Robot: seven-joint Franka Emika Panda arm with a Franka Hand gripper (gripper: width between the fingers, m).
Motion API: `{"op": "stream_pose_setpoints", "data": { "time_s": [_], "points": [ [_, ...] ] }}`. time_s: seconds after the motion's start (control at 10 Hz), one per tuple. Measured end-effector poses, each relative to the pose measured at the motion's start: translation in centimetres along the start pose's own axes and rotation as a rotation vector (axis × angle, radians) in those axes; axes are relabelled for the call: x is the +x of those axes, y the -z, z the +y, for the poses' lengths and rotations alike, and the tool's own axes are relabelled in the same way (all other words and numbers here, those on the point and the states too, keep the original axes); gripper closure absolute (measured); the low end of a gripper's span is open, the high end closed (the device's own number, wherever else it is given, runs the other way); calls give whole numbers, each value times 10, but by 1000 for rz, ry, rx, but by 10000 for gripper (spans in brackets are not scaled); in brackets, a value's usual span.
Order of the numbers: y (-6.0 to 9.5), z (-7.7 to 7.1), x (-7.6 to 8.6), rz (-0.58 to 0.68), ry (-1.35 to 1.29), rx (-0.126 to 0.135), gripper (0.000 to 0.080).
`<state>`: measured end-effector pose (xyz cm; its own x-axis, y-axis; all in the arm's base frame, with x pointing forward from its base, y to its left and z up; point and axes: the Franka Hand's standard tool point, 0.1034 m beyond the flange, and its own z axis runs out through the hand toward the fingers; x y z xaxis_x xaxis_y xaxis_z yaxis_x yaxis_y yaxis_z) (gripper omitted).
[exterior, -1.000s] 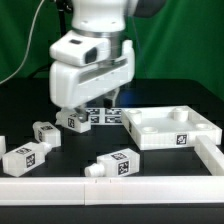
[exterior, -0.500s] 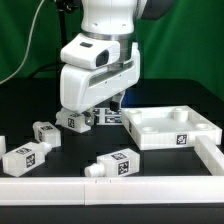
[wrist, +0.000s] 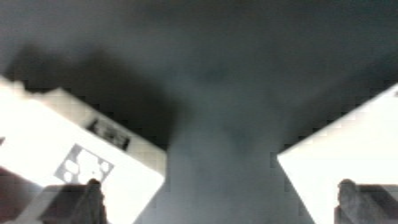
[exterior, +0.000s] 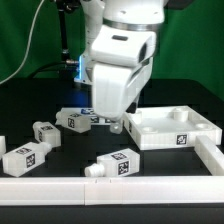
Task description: Assemble one leg
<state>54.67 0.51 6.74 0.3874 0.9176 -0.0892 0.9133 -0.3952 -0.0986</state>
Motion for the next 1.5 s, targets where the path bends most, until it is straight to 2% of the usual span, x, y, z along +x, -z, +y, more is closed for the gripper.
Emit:
{"op": "stream_pose_setpoints", "data": {
  "time_s": [0.3, 0.4, 0.6, 0.7, 1.0, 1.2, 1.3, 1.5],
  "points": [
    [-1, 1, -2, 0, 4, 1, 150],
    [-2, 11, -6, 7, 143, -6, 150],
    [0, 33, 9, 21, 312, -13, 150],
    [2, 33, 14, 26, 318, -23, 150],
    [-1, 33, 10, 25, 313, -18, 150],
    [-8, 46, 2, 46, 494, -59, 150],
    [-12, 50, -2, 65, 565, -55, 150],
    [-24, 48, -5, 69, 558, -35, 150]
  ]
}}
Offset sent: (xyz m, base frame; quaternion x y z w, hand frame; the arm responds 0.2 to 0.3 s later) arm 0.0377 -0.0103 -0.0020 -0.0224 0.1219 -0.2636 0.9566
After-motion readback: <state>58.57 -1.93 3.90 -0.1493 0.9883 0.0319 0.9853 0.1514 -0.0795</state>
